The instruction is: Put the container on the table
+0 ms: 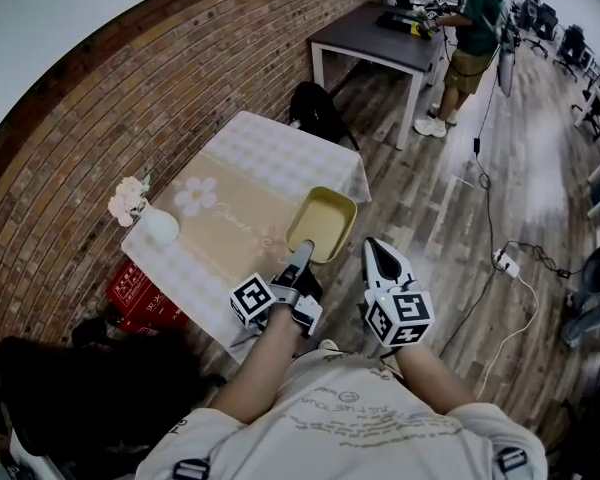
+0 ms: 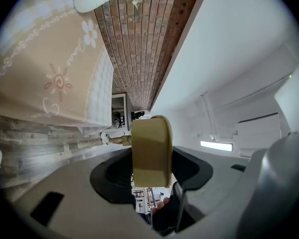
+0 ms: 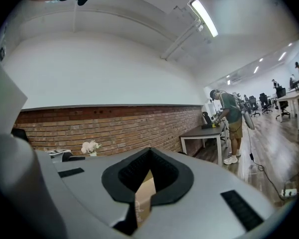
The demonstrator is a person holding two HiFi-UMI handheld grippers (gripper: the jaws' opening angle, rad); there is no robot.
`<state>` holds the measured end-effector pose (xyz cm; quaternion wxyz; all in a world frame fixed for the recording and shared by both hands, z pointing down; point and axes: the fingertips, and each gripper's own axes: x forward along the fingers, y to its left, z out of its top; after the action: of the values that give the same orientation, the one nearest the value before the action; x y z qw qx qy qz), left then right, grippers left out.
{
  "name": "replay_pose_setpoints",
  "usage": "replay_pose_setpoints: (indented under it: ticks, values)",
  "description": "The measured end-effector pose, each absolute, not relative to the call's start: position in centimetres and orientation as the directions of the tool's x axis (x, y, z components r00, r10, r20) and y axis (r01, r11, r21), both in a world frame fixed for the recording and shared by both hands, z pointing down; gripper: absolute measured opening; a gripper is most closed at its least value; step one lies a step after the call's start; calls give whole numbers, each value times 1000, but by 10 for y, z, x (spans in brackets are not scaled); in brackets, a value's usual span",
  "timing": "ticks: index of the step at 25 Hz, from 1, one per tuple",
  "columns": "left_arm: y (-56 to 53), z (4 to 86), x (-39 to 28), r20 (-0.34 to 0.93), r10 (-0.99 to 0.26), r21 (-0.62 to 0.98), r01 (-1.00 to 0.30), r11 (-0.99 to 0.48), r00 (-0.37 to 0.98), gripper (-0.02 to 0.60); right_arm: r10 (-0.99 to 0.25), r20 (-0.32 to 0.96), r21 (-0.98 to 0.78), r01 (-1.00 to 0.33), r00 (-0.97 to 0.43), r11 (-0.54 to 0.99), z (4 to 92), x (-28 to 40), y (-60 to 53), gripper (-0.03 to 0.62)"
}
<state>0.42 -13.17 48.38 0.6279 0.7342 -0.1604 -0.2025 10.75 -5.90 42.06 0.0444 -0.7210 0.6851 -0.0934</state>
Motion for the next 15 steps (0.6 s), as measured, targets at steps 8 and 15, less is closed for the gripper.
replay_pose_setpoints:
  ticks: [8,15]
  values:
    - [-183,499,36,-88,-472,988,18,-152,877,225,-995,78,-200,-976,67,-81,424,134,-103,2]
    - [-201,505,38,-80,-475,990,16,-137,876,225,-994,96,-193,-979,53,-71,432,132,-119,2]
